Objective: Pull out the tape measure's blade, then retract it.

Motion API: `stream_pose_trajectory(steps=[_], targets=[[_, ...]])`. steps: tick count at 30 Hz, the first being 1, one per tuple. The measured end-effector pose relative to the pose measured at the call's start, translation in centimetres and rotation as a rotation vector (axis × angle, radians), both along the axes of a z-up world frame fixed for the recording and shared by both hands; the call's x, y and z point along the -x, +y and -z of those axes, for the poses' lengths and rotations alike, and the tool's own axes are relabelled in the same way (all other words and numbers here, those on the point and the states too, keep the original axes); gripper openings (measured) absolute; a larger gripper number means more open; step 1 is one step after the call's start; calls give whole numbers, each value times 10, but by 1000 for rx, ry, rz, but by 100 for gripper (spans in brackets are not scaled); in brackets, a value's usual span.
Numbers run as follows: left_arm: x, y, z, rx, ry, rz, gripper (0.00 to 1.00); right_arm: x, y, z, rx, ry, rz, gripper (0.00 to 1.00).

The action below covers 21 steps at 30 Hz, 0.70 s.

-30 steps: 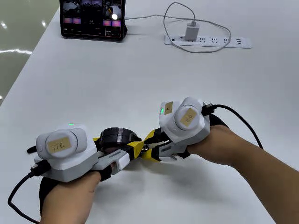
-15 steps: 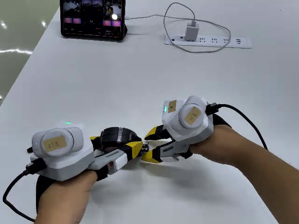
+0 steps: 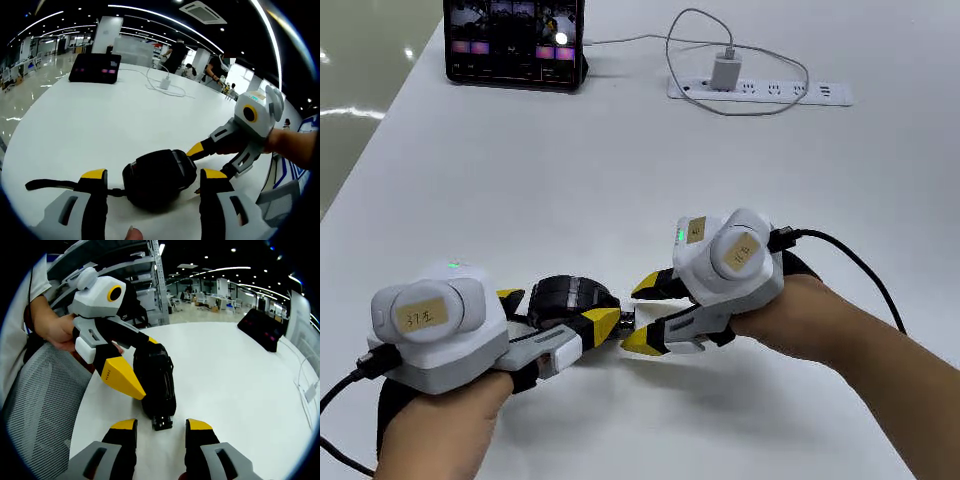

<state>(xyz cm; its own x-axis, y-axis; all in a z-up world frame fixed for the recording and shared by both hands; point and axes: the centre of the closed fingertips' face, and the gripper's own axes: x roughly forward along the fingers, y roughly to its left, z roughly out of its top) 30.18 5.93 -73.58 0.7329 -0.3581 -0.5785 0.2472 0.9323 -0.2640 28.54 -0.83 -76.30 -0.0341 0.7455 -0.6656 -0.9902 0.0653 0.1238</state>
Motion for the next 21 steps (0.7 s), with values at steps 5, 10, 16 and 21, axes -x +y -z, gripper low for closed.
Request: stream_pose_trajectory(steps=[5,10,16,21], targets=[[4,9,0,-76,-23,34,80,2,-7,-3,-4,-1,26,44],[6,13,-3,-116,-53,80,83,-1,-15,-9,-22,-17,72,51],[10,13,-6,-157,-73,144,88,-3,-24,-14,-28,-31,108,58],[15,12,-9,-151,-75,181,89,-3,-31,-18,-43,-30,138,66]])
